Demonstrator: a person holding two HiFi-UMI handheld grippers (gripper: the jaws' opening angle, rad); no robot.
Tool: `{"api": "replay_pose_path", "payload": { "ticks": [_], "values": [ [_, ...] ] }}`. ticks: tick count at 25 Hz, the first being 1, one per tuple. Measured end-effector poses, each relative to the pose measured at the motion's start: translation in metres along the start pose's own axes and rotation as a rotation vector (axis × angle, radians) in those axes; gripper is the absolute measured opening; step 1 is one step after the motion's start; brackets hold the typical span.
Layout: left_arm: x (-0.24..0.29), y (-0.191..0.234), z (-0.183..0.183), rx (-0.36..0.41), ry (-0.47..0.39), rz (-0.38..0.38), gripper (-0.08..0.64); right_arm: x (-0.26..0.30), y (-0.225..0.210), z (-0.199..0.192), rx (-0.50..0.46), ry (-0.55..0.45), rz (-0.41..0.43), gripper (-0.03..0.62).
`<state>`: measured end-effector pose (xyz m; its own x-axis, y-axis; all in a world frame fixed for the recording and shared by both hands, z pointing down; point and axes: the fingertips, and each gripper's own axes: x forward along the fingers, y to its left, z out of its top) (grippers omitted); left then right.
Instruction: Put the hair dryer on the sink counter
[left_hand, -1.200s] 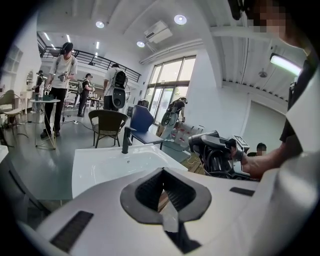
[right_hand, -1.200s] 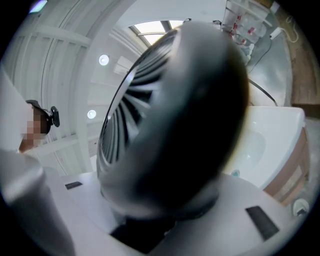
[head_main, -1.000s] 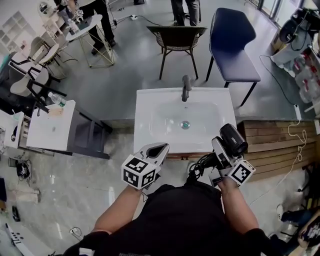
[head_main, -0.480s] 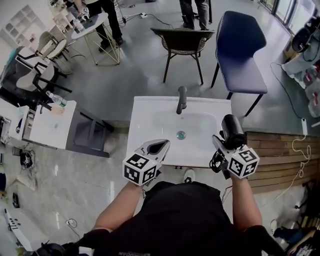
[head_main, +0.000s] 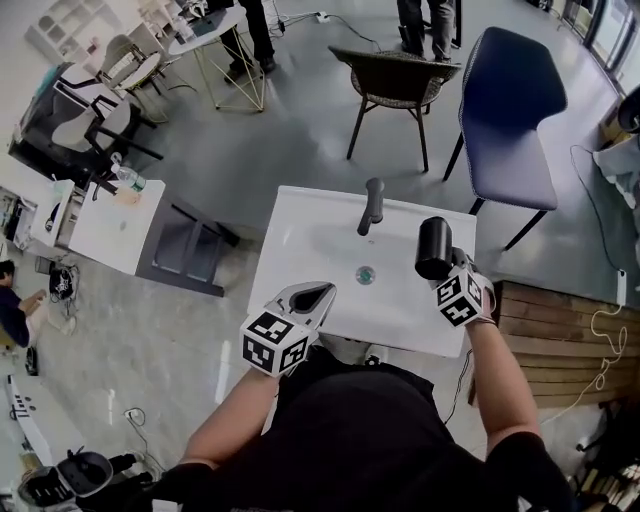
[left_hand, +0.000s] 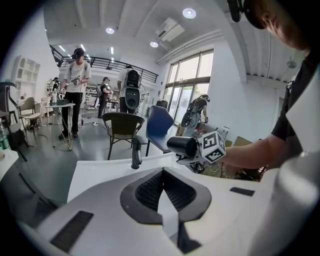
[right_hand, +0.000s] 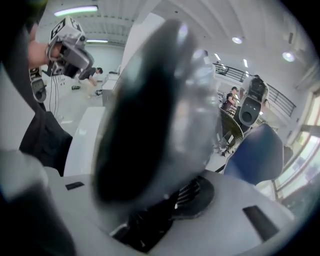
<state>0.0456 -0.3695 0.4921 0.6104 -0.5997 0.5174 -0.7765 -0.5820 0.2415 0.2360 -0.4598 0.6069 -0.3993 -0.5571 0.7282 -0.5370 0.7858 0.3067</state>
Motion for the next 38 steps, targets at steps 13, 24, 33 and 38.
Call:
{"api": "replay_pose_path", "payload": {
  "ticks": [13, 24, 33, 38],
  "values": [
    [-0.013, 0.050, -0.005, -0.074, 0.004, 0.065, 0.000, 0.129, -0.028, -0.019, -0.472, 0.262, 0.051, 0.140],
    [-0.012, 0.075, -0.008, -0.105, 0.019, 0.077, 0.000, 0.163, -0.038, -0.025, -0.548, 0.364, 0.130, 0.144],
    [-0.015, 0.085, -0.012, -0.117, 0.026, 0.086, 0.000, 0.171, -0.038, -0.027, -0.587, 0.394, 0.172, 0.155],
    [-0.017, 0.084, -0.011, -0.114, 0.027, 0.080, 0.000, 0.166, -0.041, -0.024, -0.578, 0.415, 0.216, 0.181]
  ]
}}
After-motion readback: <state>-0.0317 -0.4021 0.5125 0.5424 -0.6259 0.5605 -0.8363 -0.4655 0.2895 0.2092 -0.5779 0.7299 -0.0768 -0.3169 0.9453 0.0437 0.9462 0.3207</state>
